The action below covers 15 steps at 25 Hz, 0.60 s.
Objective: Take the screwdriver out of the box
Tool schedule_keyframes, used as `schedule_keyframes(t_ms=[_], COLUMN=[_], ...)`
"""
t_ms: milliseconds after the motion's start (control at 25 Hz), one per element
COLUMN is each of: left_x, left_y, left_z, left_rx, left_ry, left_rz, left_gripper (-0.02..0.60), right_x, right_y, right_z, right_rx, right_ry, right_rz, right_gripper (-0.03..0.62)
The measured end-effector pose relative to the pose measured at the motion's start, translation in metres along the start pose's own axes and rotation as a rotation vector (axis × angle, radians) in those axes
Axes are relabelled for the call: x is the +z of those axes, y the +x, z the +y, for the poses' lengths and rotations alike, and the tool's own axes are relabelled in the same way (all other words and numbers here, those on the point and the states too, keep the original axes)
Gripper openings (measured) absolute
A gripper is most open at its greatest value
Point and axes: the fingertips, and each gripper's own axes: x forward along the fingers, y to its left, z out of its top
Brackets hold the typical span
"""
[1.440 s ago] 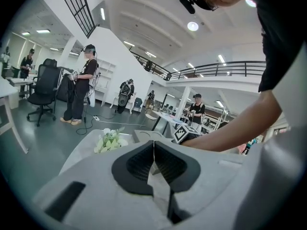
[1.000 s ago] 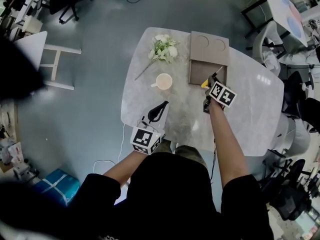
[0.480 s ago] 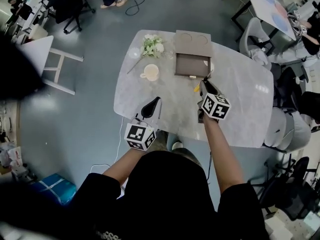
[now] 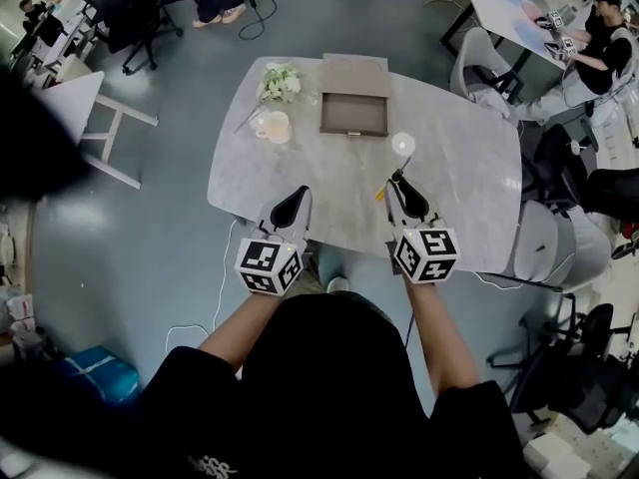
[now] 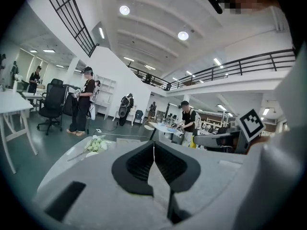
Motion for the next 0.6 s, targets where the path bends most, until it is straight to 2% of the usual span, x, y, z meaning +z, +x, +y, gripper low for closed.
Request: schedule_keyframes(t_ms=[160, 360, 600], left_x=[0.010, 0.021, 0.016], left_y=[-0.010, -0.024, -0.042], left_z=[-0.023, -0.043, -0.058], left_rx=[-0.003, -0.004, -0.010], left_ry=[0.013, 0.042, 0.060], left_rz=[-0.033, -0.072, -0.085], left_gripper=[0.017, 0.017, 0.017], right_x=[0.012, 0.022, 0.021], right_y=[-0.045, -0.092, -0.125], right_z=[0.011, 0.014, 0.012], right_rx=[-0.010, -0.048, -0.084], right_ry=[-0.060, -0.044, -0.045], right_rz=[-0.058, -0.125, -0.157], right_gripper=[0.080, 0.080, 0.080])
